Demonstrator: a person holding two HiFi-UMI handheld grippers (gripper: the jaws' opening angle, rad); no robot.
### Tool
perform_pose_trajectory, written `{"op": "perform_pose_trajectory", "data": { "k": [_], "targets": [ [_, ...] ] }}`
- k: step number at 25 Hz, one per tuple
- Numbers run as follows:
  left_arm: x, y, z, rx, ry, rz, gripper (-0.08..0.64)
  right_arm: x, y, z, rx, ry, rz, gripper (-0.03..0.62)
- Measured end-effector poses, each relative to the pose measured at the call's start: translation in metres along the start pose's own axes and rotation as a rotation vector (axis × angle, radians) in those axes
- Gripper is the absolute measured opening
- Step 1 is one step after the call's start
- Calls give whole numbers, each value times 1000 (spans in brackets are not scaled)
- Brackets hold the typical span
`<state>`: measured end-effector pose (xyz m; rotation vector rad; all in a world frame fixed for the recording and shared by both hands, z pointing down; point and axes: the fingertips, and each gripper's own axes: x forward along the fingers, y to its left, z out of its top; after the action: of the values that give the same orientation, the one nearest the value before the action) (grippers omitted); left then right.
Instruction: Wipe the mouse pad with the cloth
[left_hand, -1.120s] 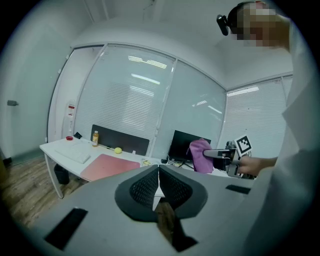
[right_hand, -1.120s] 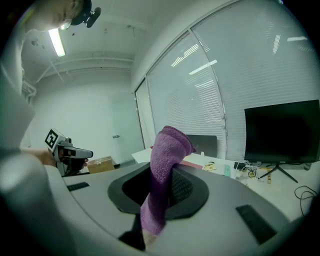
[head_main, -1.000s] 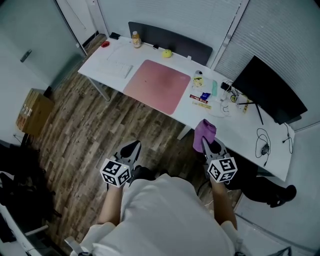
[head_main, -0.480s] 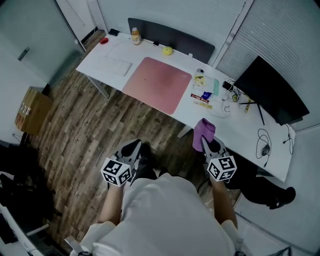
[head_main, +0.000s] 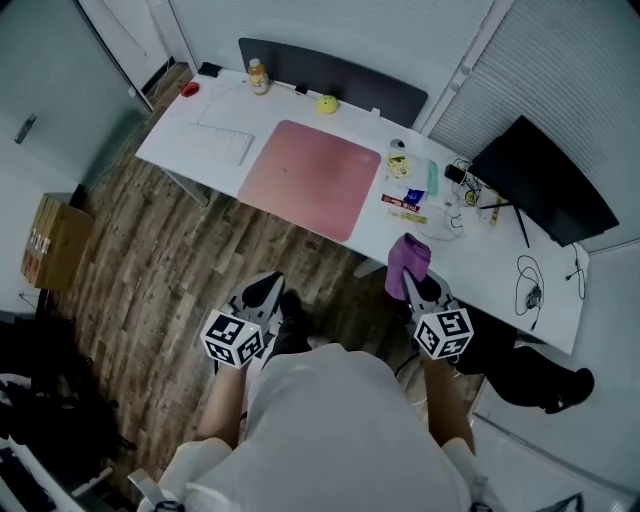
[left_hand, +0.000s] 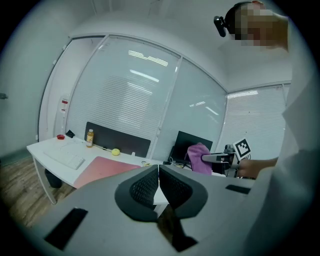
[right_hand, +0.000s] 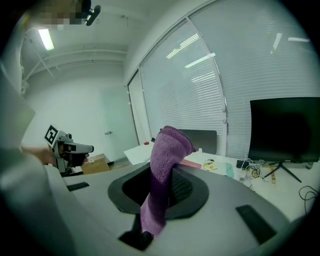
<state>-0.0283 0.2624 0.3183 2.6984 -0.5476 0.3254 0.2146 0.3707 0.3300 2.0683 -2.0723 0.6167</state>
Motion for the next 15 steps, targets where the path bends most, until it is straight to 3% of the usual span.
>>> {"op": "perform_pose_trajectory", "data": {
  "k": [15],
  "targets": [
    [45,110,37,19,66,-137,20,91,17,22,29,42,-122,75]
  ]
}}
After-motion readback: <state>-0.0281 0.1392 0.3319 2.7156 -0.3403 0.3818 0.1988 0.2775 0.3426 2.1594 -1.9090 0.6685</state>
